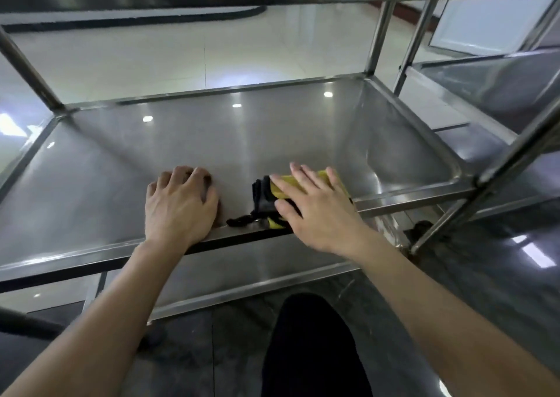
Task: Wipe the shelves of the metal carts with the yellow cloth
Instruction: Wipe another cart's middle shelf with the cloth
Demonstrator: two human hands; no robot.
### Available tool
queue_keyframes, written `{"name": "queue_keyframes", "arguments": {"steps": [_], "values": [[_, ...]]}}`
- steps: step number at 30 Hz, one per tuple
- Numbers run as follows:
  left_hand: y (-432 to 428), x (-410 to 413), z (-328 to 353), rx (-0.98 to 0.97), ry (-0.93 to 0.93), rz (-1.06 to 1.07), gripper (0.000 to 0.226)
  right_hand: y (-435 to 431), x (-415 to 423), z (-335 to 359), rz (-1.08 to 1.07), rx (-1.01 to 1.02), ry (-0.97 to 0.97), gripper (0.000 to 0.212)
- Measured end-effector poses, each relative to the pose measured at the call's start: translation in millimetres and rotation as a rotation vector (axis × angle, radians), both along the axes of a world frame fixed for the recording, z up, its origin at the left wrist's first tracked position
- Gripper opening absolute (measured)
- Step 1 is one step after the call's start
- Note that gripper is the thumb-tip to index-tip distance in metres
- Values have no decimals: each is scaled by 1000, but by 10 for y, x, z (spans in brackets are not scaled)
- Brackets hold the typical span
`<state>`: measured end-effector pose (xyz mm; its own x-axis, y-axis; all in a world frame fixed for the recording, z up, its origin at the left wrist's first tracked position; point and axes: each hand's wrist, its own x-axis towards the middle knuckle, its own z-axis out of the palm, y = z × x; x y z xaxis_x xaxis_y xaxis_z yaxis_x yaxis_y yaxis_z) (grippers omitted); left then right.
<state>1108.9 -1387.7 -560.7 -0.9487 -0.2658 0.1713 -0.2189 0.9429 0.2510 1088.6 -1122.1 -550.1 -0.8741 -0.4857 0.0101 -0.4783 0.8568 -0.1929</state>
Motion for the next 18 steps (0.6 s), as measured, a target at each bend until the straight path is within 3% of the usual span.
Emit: {"name": "queue_keyframes", "arguments": {"steps": [4,7,12,15,18], "values": [[449,-106,116,54,-22,30,59,537,198,48,-73,6,-2,74],[779,-46,-3,-15,35,-76,52,377,-687,101,-104,46,-37,85],[720,-88,-91,-73,57,-64,44,-85,-2375,203,-227,94,-60,87],[704,-112,-91,-58,62,-74,42,-226,-2302,239,-219,139,-60,88],[700,-92,-74,-36,45,-74,40,13,-1550,179,-108,112,-73,88]]}}
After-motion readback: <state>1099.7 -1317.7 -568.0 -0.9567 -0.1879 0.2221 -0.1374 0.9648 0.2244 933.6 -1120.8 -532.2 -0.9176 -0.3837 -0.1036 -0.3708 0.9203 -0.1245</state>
